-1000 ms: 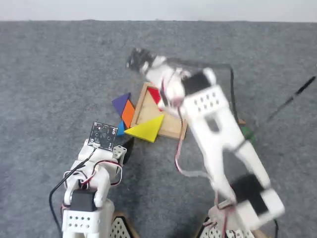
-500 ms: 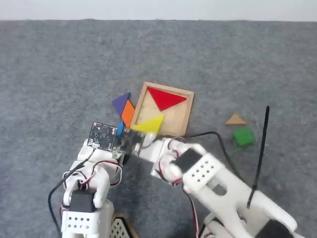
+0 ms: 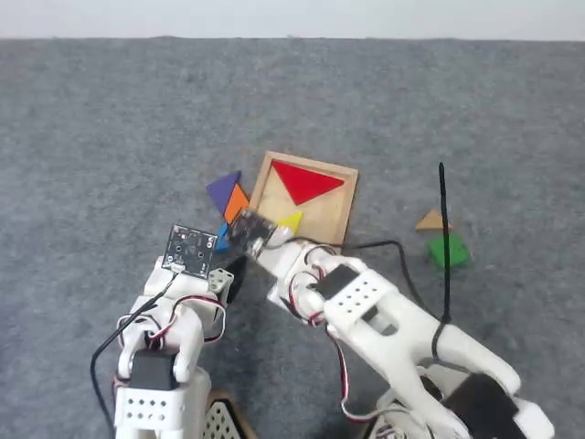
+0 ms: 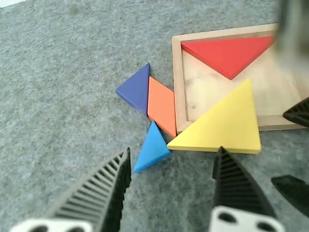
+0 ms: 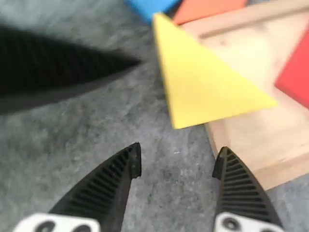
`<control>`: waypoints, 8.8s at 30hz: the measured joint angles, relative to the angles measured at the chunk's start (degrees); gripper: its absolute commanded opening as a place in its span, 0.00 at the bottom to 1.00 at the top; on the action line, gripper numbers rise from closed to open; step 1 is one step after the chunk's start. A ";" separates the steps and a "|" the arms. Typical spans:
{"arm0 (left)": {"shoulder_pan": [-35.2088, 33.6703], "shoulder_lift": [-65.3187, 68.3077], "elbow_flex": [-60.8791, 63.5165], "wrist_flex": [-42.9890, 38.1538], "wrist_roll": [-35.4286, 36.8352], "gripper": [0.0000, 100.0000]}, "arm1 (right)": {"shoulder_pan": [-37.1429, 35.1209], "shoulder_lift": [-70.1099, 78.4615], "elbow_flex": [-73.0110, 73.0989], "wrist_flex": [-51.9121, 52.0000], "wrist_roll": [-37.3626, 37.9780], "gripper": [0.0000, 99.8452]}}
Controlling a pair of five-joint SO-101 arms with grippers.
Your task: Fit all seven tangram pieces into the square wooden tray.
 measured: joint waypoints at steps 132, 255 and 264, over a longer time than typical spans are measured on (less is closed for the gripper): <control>0.00 0.00 0.00 0.00 0.00 0.27 | 16.00 38.51 -43.16 20.22 -4.84 0.24; -2.81 127.65 -88.97 8.88 -14.95 0.24 | 51.08 -18.37 17.41 5.71 -1.14 0.04; 3.25 117.10 -85.01 11.08 -14.86 0.24 | 51.08 -18.37 17.41 5.71 -1.14 0.04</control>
